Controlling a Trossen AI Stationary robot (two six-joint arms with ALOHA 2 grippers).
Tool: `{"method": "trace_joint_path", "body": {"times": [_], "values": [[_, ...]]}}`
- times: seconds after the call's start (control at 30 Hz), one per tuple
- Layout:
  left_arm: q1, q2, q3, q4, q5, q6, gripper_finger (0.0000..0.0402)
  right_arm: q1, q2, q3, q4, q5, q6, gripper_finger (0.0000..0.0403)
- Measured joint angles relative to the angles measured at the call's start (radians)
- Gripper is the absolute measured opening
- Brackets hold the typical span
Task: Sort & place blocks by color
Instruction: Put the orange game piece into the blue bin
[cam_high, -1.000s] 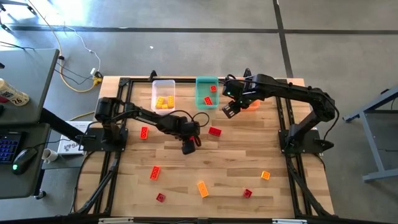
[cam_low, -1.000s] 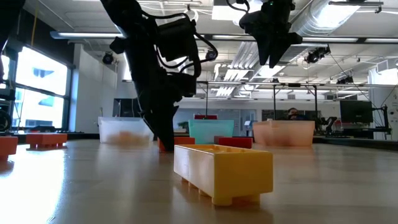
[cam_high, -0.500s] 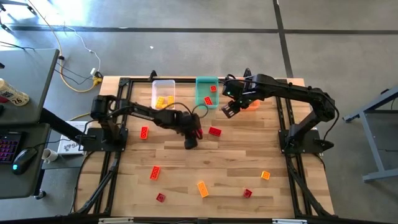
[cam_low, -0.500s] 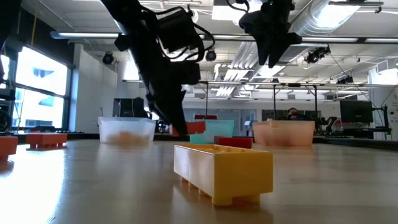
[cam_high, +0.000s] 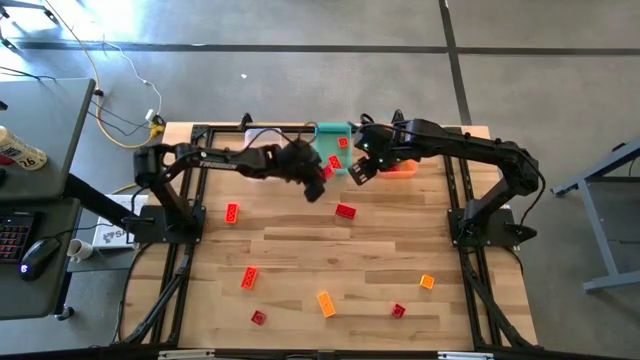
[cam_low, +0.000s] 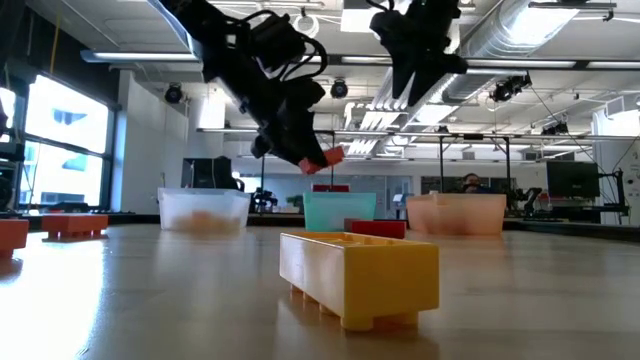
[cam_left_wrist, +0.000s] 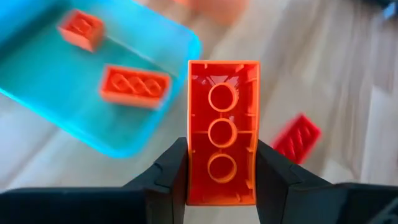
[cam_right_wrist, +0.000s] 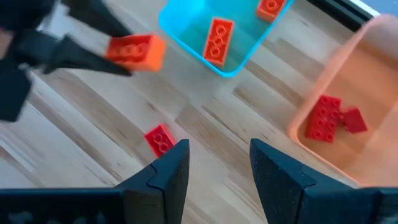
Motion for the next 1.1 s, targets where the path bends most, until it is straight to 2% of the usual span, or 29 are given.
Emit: {"method": "trace_joint_path", "body": {"times": [0.53,0.8,1.1], "values": [[0.192,0.004,0.0,0.225,0.029,-0.1,0.0121,0.0,0.0,0.0,0.098,0.003,-0.019,0.0156],[0.207,0.011,0.0,0.152,0.029,-0.11,0.012,-0.016,0.0,0.0,0.099,0.003,-0.029,0.0156],[0.203,0.085,0.0,0.188,0.086,-0.156,0.0121,-0.031,0.0,0.0,0.099,0.003,-0.029,0.0156]]}}
